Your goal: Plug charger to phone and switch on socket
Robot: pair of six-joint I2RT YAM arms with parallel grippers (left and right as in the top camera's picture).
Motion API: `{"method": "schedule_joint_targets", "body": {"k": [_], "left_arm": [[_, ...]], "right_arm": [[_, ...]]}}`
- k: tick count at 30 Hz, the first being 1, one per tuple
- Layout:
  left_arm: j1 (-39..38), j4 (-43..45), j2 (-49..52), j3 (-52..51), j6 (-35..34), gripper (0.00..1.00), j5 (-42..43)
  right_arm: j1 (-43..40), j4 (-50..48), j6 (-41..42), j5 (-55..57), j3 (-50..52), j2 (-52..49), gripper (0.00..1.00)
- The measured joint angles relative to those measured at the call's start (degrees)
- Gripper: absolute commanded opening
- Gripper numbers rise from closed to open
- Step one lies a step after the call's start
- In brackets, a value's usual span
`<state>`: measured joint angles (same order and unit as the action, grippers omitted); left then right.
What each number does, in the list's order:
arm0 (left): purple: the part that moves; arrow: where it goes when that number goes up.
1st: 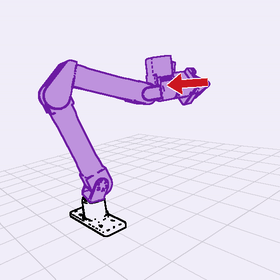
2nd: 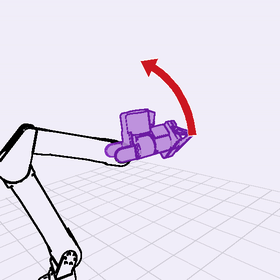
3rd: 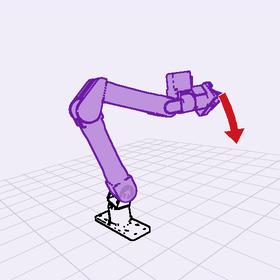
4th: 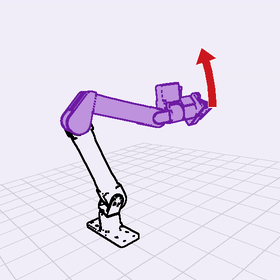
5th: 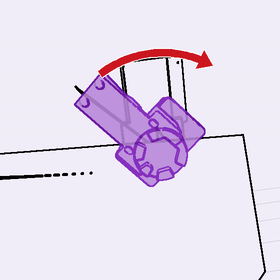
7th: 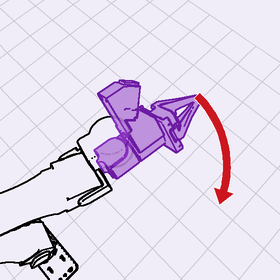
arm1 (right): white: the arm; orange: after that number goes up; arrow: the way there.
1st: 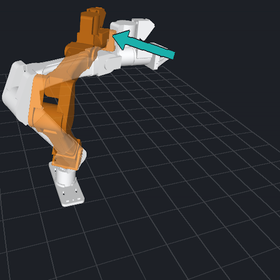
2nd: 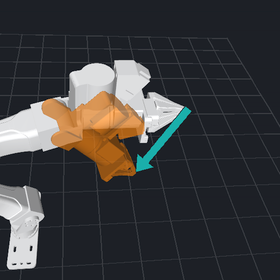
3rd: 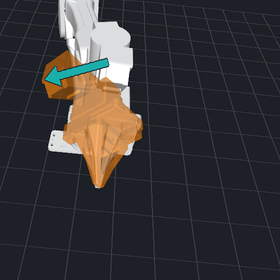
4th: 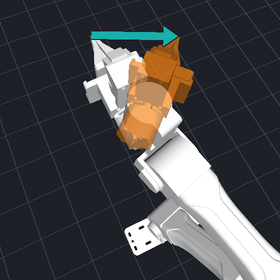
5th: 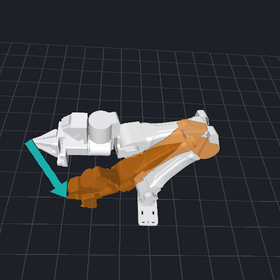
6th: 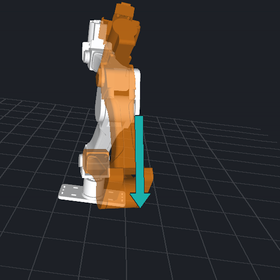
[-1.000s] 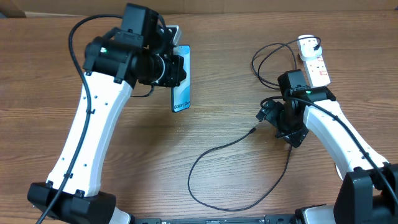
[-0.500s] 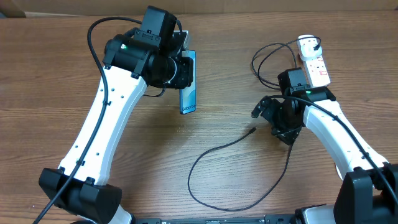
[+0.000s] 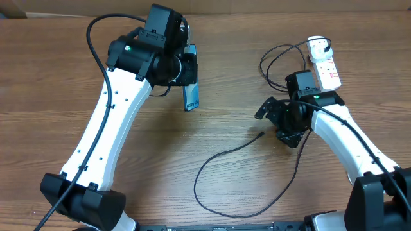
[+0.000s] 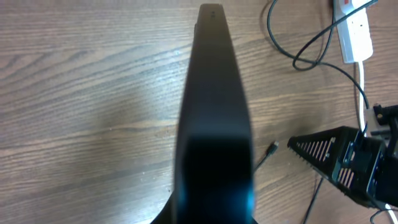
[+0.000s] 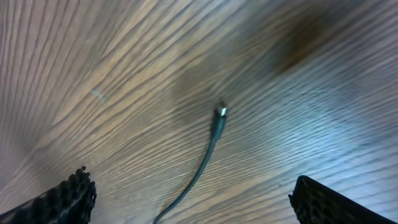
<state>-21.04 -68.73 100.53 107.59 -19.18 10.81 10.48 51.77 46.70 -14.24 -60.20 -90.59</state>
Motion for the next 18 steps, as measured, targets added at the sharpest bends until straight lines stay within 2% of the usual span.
{"method": "schedule_joint_targets", "body": {"k": [8, 18], "left_arm": [[0.0, 1.5, 0.0, 0.0, 0.0, 0.04, 0.9], [-1.8, 2.4, 0.0, 0.0, 2.1, 0.04, 2.2]], "right_arm": [[4.6, -1.5, 0.0, -0.9, 0.0, 0.0, 1.00], [4.6, -2.1, 0.0, 1.5, 0.0, 0.0, 1.00]]}}
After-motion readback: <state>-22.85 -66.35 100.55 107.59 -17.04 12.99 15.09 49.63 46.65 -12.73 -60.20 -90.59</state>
